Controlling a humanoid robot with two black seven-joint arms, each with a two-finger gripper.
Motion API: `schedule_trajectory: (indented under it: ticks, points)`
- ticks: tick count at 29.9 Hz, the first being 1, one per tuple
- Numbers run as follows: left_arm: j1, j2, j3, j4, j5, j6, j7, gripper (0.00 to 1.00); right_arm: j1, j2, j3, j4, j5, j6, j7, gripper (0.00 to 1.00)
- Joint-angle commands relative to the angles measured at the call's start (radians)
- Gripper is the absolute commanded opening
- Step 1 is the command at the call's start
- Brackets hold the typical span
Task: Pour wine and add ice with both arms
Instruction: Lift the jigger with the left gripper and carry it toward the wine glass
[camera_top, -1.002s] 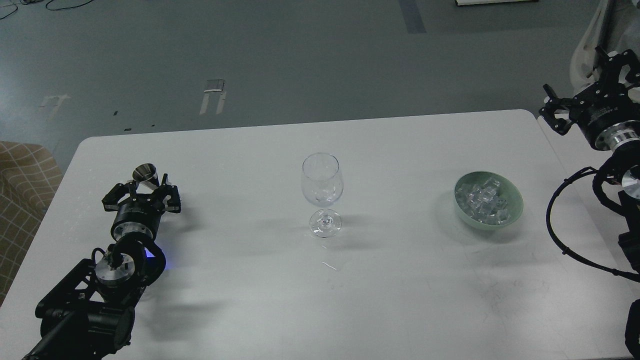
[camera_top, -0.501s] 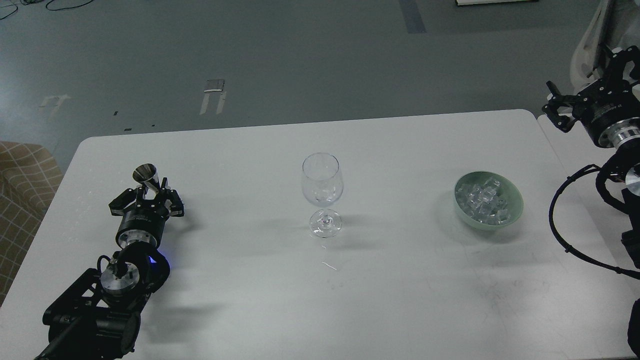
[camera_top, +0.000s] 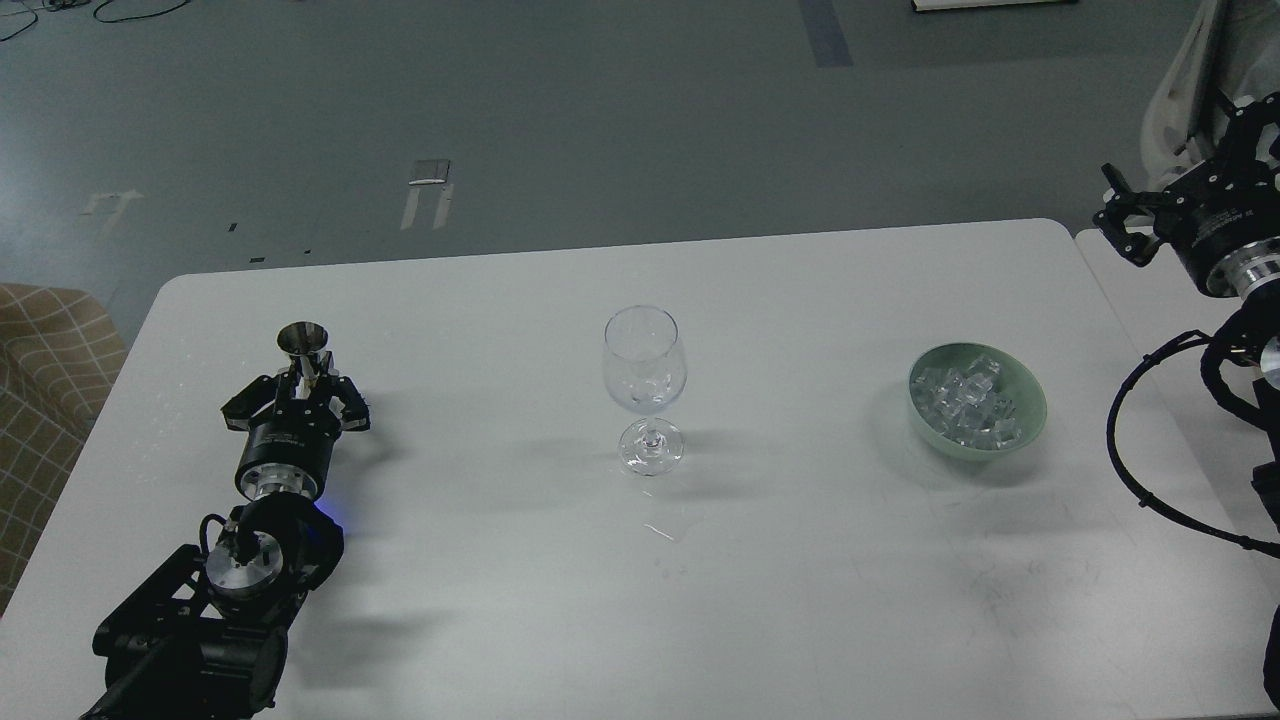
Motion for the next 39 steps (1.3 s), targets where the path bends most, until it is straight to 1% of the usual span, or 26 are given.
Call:
schedule_trajectory:
  ticks: [1,7,13,25,34,39]
  points:
    - [0.0,0.0,-0.001,0.0,0.0,-0.035,-0.001,0.26,0.0,0.0,0.0,0.0,0.0,0.0,0.0,1.0]
    - [0.005,-0.001,-0.001,0.0,0.0,-0.063,-0.001,0.25,-0.002,-0.006,0.0,0.001,0.0,0.0,0.0,1.0]
    - [0.007,0.0,-0.002,-0.001,0.0,-0.065,-0.003,0.24,-0.002,-0.006,0.0,0.003,0.0,0.0,0.0,1.0]
    - [0.002,-0.014,0.006,-0.018,0.008,-0.065,-0.003,0.14,0.001,-0.006,0.0,0.003,0.0,0.0,-0.008,1.0]
    - [0.011,0.005,-0.002,-0.056,0.008,-0.065,-0.003,0.13,-0.002,-0.008,0.0,0.004,0.0,0.0,-0.009,1.0]
    - [0.011,0.009,0.004,-0.092,0.008,-0.065,-0.001,0.11,-0.002,-0.028,-0.001,0.007,0.0,0.0,-0.009,1.0]
